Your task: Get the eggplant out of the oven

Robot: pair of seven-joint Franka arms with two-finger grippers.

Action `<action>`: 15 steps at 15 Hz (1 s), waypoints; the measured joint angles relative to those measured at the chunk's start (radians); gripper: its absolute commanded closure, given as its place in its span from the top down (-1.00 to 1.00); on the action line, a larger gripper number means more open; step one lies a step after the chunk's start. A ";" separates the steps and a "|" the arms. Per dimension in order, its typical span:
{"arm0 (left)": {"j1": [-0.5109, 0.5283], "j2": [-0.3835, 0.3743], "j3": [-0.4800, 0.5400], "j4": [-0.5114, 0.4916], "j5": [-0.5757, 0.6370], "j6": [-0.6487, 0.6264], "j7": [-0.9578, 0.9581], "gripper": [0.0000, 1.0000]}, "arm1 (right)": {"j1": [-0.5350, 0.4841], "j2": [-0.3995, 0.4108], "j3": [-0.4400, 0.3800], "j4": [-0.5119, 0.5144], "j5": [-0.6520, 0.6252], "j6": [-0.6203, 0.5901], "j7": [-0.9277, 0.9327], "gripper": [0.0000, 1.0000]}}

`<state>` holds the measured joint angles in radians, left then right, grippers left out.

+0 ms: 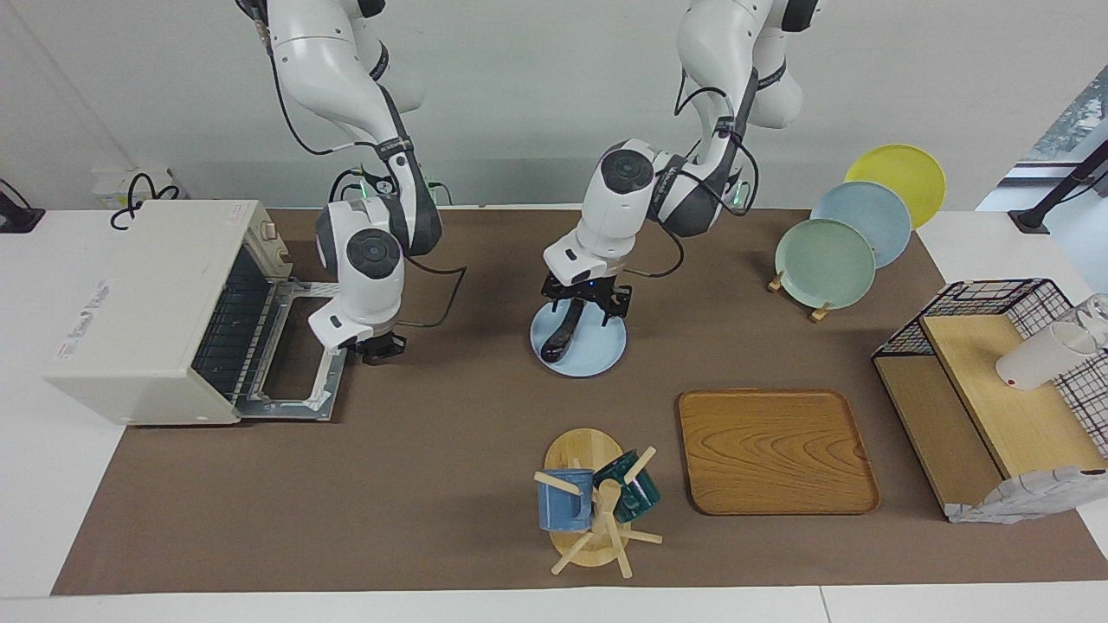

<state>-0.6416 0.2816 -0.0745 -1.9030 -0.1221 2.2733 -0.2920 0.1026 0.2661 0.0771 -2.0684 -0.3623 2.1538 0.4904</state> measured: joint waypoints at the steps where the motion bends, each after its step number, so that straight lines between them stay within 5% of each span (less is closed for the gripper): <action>1: -0.006 0.019 0.001 -0.005 0.000 0.026 -0.005 1.00 | -0.004 0.000 0.000 -0.003 -0.001 0.000 -0.008 -1.00; 10: -0.021 0.070 0.003 -0.046 0.000 0.118 -0.008 0.95 | -0.034 0.000 0.004 -0.011 -0.097 0.008 -0.056 -1.00; 12: -0.021 0.071 0.004 -0.056 0.000 0.127 -0.008 0.67 | -0.033 -0.004 0.010 -0.004 -0.113 -0.009 -0.088 -1.00; 15: -0.020 0.071 0.011 -0.056 0.000 0.128 -0.008 -0.03 | -0.061 -0.037 0.030 0.045 -0.062 -0.094 -0.241 -1.00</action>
<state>-0.6618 0.3523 -0.0639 -1.9587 -0.1221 2.4015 -0.2996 0.0414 0.2294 0.1070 -2.0232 -0.4245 2.0601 0.2496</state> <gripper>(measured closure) 0.207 0.991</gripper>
